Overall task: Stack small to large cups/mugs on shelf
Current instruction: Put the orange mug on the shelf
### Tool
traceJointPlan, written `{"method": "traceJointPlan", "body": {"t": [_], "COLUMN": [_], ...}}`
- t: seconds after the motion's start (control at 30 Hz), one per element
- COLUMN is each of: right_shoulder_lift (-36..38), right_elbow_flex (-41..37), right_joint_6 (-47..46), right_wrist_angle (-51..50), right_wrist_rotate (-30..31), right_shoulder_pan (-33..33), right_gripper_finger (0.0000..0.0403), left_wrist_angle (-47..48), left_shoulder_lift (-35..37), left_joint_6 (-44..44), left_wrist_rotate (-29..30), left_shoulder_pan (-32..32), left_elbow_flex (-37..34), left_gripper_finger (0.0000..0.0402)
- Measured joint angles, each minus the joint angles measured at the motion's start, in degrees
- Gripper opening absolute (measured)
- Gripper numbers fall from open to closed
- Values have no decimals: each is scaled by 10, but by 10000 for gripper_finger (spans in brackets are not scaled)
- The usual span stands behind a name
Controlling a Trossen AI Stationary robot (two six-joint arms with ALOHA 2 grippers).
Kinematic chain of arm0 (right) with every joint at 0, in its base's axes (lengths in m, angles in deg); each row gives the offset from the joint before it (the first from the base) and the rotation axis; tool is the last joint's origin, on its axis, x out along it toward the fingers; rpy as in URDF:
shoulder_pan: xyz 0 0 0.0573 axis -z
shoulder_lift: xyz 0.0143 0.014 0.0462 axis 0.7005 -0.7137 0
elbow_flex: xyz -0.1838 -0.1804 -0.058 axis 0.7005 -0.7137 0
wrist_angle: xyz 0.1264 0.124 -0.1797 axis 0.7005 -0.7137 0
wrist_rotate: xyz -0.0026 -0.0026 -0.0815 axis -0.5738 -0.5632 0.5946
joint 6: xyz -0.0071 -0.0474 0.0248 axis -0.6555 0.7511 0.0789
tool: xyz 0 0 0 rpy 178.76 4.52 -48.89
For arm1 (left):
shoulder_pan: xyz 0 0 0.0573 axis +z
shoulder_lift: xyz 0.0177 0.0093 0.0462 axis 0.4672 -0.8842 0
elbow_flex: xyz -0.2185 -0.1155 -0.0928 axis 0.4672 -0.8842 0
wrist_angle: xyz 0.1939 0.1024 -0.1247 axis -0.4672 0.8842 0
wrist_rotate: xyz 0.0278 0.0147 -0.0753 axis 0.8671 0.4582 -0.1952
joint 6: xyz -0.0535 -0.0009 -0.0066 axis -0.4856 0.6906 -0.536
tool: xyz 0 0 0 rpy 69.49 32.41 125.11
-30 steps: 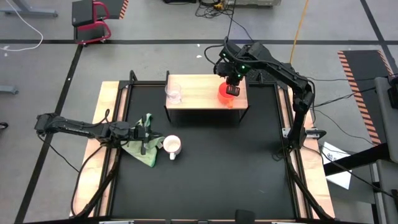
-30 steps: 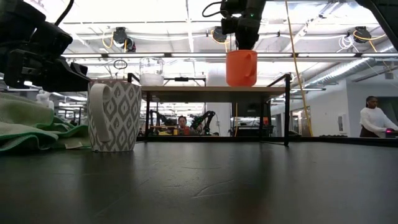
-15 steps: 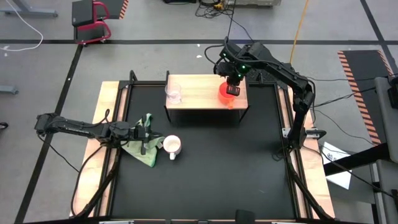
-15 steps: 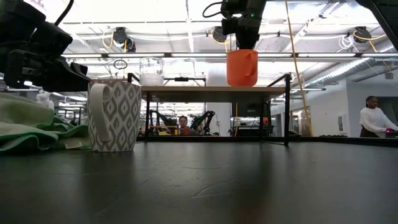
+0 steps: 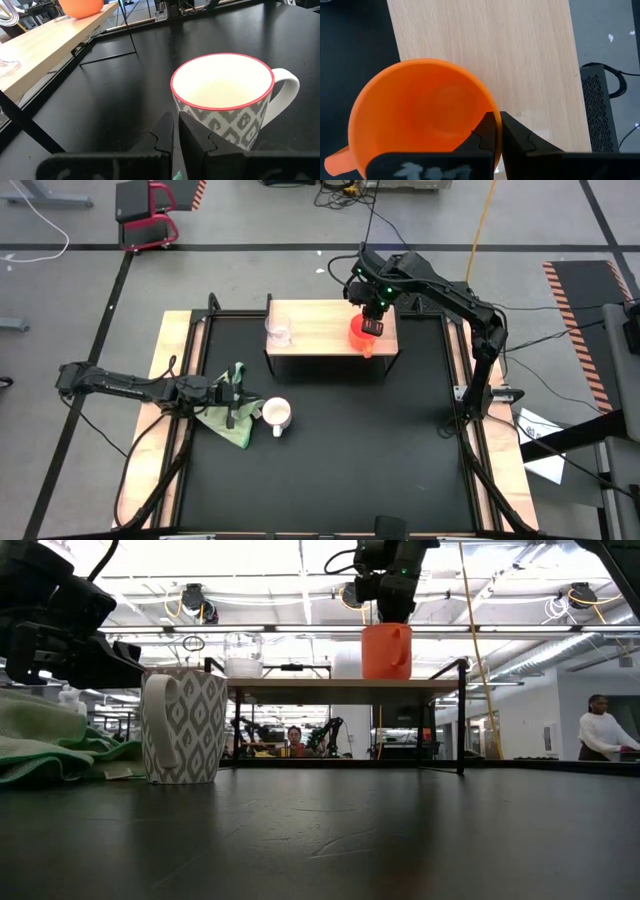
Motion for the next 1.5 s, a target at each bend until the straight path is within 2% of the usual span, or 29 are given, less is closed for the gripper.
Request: {"method": "traceJointPlan", "body": {"t": [0.33, 0.63, 1.03, 1.3, 1.5], "right_shoulder_lift": [-2, -3, 0, 29, 58], "right_elbow_flex": [-1, -2, -1, 1, 1], "right_joint_6": [0, 2, 11, 1, -3], "right_wrist_angle": [17, 22, 31, 46, 45], "right_wrist_rotate": [3, 6, 5, 4, 4], "right_shoulder_pan": [0, 0, 0, 0, 0], "right_gripper_finger": [6, 45, 66, 86, 83], "left_wrist_angle": [0, 2, 2, 4, 4], "left_shoulder_lift": [0, 0, 0, 0, 0], "left_joint_6": [0, 0, 1, -5, -7], "left_wrist_rotate": [0, 0, 0, 0, 0], "left_shoulder_pan": [0, 0, 0, 0, 0], "left_elbow_flex": [0, 0, 0, 0, 0], "left_gripper_finger": [31, 31, 31, 31, 31]}}
